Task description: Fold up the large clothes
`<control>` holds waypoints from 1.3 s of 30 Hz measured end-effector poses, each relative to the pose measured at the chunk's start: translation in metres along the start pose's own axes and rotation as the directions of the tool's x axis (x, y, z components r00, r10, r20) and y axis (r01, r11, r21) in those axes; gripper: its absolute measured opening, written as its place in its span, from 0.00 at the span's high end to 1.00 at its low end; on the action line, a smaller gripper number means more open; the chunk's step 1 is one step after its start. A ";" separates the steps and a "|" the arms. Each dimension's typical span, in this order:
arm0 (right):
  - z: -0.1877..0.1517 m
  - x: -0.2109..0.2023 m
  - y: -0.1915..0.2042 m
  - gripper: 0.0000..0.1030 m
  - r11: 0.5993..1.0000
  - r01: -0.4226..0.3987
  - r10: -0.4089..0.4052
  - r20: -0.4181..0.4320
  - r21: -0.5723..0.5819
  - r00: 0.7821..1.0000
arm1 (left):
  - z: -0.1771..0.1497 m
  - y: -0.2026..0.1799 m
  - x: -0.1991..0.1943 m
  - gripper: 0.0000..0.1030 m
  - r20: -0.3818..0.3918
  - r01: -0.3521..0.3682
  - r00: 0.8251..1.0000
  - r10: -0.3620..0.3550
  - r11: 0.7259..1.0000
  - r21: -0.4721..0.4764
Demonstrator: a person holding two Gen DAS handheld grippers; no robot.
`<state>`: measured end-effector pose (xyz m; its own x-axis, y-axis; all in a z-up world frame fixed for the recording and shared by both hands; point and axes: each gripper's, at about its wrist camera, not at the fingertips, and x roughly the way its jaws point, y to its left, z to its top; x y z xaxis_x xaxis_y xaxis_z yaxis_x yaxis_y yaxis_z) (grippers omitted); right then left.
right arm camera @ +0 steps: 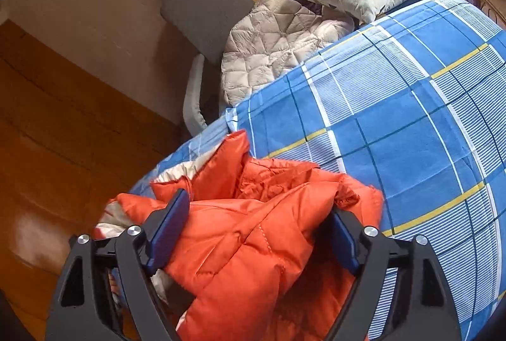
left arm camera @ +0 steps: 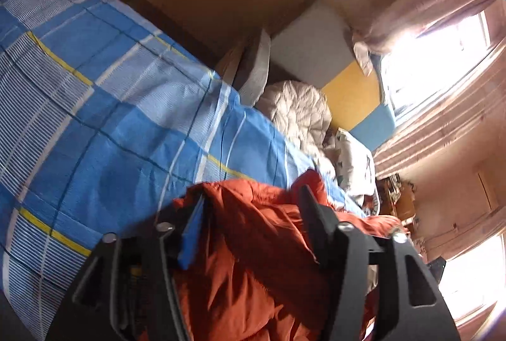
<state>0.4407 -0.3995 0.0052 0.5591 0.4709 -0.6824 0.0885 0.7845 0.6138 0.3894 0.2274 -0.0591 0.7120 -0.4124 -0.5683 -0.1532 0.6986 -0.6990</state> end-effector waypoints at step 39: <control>-0.138 -0.047 -0.059 0.64 0.999 0.017 -0.019 -0.049 -0.039 0.999 | -0.134 0.045 -0.080 0.88 -0.088 0.133 0.988 -0.123 0.985 0.111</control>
<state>0.2955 -0.4123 -0.0535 0.5162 0.4752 -0.7125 0.0659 0.8074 0.5863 0.2338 0.2132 -0.1037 0.6622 -0.5453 -0.5140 0.0195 0.6981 -0.7157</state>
